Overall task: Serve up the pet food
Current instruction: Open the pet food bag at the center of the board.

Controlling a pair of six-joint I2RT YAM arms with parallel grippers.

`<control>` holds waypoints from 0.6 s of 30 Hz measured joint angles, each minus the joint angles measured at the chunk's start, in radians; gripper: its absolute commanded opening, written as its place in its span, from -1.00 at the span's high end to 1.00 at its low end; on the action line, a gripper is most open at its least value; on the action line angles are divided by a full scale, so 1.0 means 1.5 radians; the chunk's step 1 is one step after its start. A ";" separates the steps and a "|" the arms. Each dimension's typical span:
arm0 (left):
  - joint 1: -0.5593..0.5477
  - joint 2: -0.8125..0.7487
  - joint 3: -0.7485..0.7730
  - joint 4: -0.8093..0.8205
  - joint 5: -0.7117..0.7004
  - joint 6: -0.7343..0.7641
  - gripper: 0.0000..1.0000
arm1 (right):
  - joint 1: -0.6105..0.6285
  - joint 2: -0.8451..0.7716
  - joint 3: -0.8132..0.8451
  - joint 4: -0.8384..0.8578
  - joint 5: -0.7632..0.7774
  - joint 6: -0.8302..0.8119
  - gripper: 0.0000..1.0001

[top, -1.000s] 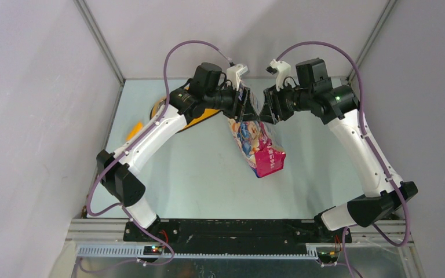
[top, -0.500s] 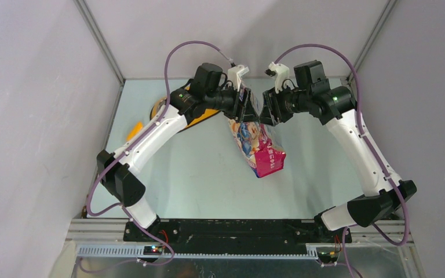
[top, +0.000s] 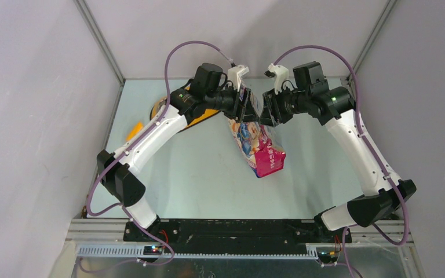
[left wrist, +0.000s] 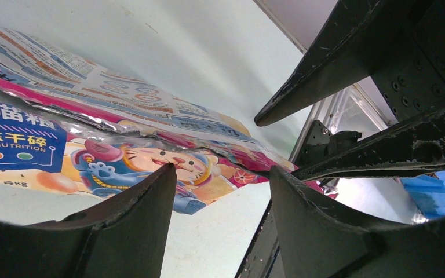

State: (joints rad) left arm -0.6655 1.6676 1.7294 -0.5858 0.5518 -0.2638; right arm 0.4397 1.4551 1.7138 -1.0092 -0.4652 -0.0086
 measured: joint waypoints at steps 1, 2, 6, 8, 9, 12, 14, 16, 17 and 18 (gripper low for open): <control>0.000 0.000 0.000 0.000 0.000 0.000 -0.34 | 0.000 0.000 0.000 0.000 0.000 0.000 0.08; 0.000 0.000 0.000 0.000 0.000 0.000 -0.34 | 0.000 0.000 0.000 0.000 0.000 0.000 0.08; 0.000 0.000 0.000 0.000 -0.001 0.000 -0.34 | 0.000 0.000 0.000 0.000 0.004 0.000 0.12; 0.000 0.000 0.000 0.000 -0.002 0.000 -0.34 | 0.000 0.000 0.000 0.000 0.011 -0.001 0.14; 0.000 0.000 0.000 0.000 -0.003 0.000 -0.34 | 0.002 0.000 0.000 0.000 0.015 -0.001 0.15; 0.000 0.000 0.000 0.000 -0.005 0.000 -0.34 | 0.004 0.000 0.000 -0.001 0.025 -0.002 0.18; 0.000 0.000 0.000 0.000 -0.005 0.001 -0.34 | 0.007 0.000 0.000 -0.002 0.032 -0.002 0.20; 0.000 0.001 0.000 0.000 -0.005 0.000 -0.34 | 0.009 0.000 0.000 -0.003 0.039 -0.003 0.20; 0.000 0.001 0.000 0.000 -0.006 0.001 -0.34 | 0.012 0.000 0.000 -0.005 0.046 -0.003 0.20; 0.000 0.001 0.000 0.000 -0.006 0.001 -0.34 | 0.015 0.000 0.000 -0.006 0.053 -0.005 0.20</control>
State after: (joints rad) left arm -0.6651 1.6684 1.7294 -0.5858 0.5434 -0.2630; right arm 0.4618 1.4548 1.7142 -1.0176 -0.3855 -0.0158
